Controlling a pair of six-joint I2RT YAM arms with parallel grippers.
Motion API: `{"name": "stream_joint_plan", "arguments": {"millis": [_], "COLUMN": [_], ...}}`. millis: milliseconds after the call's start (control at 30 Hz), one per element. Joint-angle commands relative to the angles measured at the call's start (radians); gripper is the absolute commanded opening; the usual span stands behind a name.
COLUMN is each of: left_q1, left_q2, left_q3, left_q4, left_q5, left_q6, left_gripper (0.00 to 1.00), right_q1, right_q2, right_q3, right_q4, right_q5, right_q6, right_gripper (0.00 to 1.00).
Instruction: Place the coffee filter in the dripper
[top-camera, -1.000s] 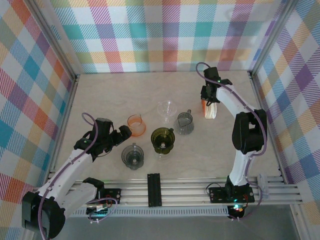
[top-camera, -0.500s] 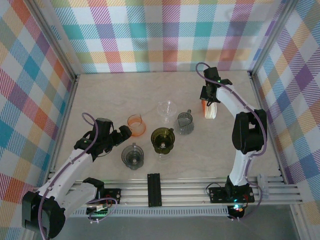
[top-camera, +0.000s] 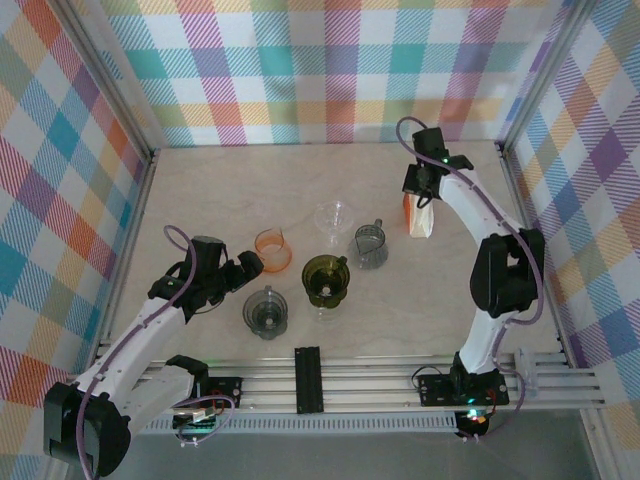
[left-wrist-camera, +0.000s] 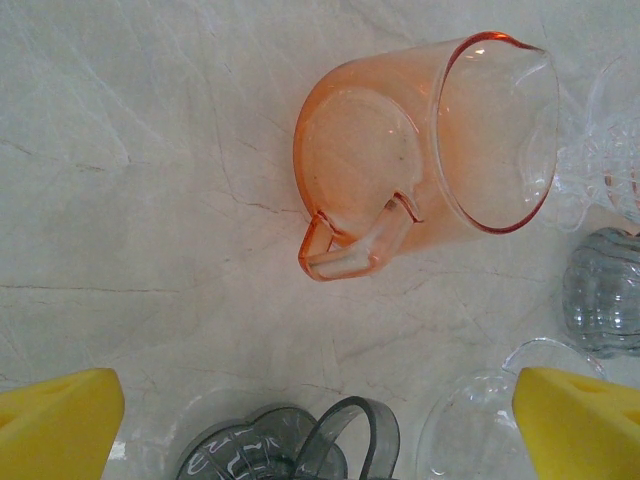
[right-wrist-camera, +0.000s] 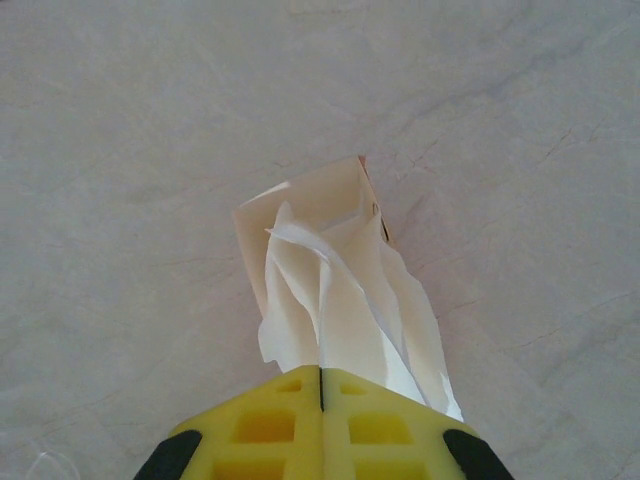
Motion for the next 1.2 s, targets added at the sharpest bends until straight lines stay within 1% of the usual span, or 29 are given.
{"name": "stream_joint_plan", "arguments": {"millis": [0, 133, 233, 433, 600, 667, 833, 867, 967, 1000, 1033, 1100, 1167], "left_q1": [0.007, 0.007, 0.007, 0.007, 0.007, 0.007, 0.007, 0.007, 0.005, 0.004, 0.002, -0.001, -0.001], "left_q2": [0.0, -0.002, 0.004, 0.05, 0.05, 0.043, 0.0, -0.006, -0.032, -0.04, -0.045, -0.038, -0.012], "left_q3": [-0.011, -0.008, -0.008, 0.021, 0.054, 0.075, 0.116, 0.128, 0.145, 0.144, 0.139, 0.14, 0.166], "left_q4": [0.009, 0.008, 0.012, 0.009, -0.014, -0.029, -0.073, -0.088, -0.099, -0.081, -0.056, -0.036, -0.084], "left_q5": [0.003, 0.006, 0.007, 0.038, 0.018, 0.022, 0.016, 0.015, 0.047, 0.079, 0.113, 0.181, 0.204], "left_q6": [0.009, 0.009, 0.009, 0.012, 0.016, 0.013, 0.027, 0.032, 0.044, 0.049, 0.054, 0.062, 0.076], "left_gripper": [1.0, 1.0, 1.0, 1.0, 1.0, 1.0, 1.0, 1.0, 1.0, 1.0, 1.0, 1.0, 1.0], "right_q1": [0.012, 0.014, 0.014, 0.021, 0.032, 0.032, 0.052, 0.057, 0.076, 0.095, 0.121, 0.192, 0.279], "right_q2": [-0.04, -0.077, -0.136, -0.268, -0.401, -0.457, -0.605, -0.636, -0.684, -0.684, -0.677, -0.65, -0.614], "right_q3": [-0.004, -0.013, -0.047, -0.117, -0.181, -0.202, -0.231, -0.236, -0.237, -0.225, -0.208, -0.155, -0.097], "right_q4": [-0.014, -0.03, -0.027, -0.024, -0.027, -0.043, -0.1, -0.114, -0.167, -0.199, -0.236, -0.34, -0.437], "right_q5": [-0.013, -0.012, -0.01, -0.048, -0.079, -0.129, -0.306, -0.354, -0.573, -0.646, -0.684, -0.719, -0.739], "right_q6": [-0.02, -0.022, -0.021, -0.024, -0.019, -0.012, -0.029, -0.031, -0.04, -0.045, -0.05, -0.074, -0.095], "right_gripper": [0.0, 0.0, 0.0, 0.0, 0.0, 0.0, 0.0, 0.0, 0.0, 0.0, 0.0, 0.0, 0.0]}}
